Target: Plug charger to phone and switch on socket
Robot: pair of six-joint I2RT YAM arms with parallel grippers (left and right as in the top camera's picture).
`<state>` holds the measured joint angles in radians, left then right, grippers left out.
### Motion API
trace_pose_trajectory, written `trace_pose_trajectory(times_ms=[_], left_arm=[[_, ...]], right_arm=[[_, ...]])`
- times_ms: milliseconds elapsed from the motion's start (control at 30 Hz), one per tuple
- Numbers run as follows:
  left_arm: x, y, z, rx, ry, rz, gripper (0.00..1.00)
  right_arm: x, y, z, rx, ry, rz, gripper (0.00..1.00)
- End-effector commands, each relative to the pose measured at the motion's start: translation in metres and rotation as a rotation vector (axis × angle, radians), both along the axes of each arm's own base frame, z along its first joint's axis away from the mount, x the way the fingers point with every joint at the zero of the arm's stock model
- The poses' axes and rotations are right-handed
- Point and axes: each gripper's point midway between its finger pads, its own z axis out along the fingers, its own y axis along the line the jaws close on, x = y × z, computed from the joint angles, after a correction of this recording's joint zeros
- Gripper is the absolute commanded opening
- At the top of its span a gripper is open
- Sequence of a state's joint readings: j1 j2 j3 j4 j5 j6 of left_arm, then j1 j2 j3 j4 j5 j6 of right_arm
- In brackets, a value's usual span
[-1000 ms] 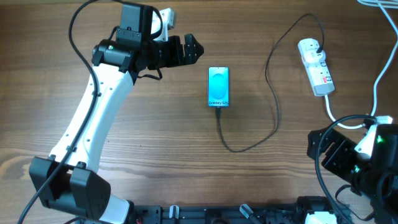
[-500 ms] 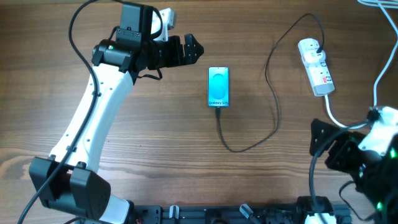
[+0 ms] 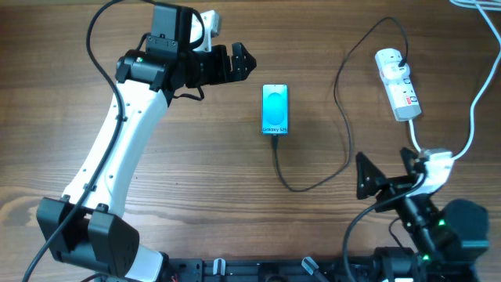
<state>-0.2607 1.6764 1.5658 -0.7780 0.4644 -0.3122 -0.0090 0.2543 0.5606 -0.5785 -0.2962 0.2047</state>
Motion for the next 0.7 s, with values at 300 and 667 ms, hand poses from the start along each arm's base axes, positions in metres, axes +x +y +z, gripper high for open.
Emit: trace_pose_trajectory(times_ms=[300,667], left_arm=[[0.001,0.000,-0.004,0.015,-0.007,-0.011,1.00],[0.001,0.000,-0.004,0.015,-0.007,-0.011,1.00]], right_arm=[[0.014,0.016,-0.037,-0.009,-0.266,0.098,1.00],[0.019,0.012,-0.038,-0.120,-0.356,0.077,1.00]])
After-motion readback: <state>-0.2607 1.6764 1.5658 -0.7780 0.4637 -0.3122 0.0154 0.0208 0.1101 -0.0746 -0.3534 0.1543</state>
